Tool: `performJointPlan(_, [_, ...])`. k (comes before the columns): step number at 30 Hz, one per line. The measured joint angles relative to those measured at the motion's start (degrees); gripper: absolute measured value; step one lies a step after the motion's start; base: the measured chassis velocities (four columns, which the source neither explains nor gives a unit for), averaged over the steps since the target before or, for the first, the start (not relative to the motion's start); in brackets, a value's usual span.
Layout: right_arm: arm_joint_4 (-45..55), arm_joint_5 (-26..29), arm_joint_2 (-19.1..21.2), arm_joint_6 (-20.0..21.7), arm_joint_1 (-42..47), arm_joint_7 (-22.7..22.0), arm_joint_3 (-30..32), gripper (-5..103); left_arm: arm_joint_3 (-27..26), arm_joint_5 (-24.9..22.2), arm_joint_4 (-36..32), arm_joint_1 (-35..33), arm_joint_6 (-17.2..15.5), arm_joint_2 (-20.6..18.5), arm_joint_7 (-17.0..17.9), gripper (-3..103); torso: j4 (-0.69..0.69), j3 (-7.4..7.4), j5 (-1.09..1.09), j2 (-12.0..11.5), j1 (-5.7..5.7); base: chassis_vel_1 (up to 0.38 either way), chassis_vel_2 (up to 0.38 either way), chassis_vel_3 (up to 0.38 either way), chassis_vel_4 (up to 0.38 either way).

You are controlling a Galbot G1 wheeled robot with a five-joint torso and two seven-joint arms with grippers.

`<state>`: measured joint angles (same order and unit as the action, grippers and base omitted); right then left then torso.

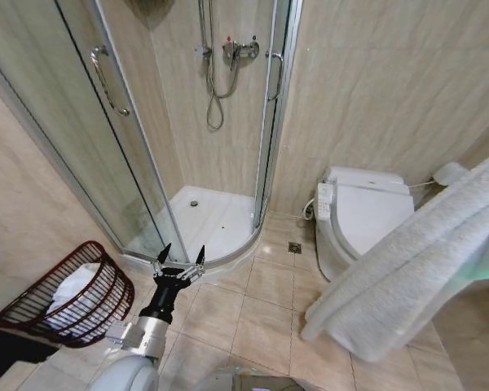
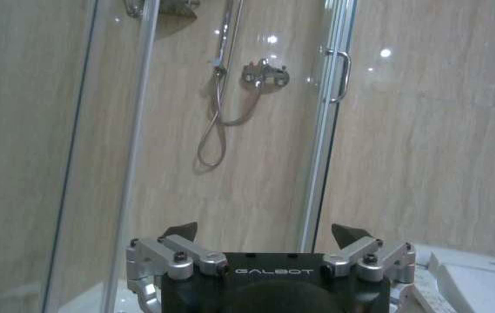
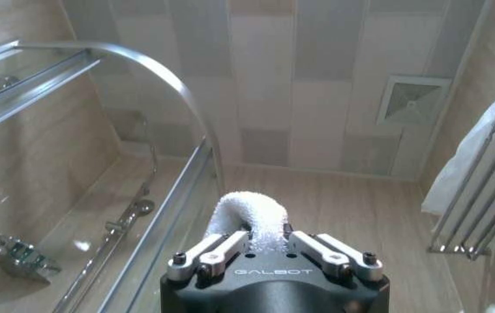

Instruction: Discard the used towel into the hamper.

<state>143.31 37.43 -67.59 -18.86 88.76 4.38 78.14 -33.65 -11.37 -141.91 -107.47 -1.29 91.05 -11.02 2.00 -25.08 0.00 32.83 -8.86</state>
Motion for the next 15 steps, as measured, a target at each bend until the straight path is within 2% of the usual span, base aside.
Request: performJointPlan(15, [-0.06,0.45,0.21,0.23,-1.73,-0.14,-2.24,8,0.00,0.00,0.00,0.00,0.00,0.00,0.00,100,0.00,-2.21,0.00,3.67,-1.47,0.000,0.000,0.000,0.000])
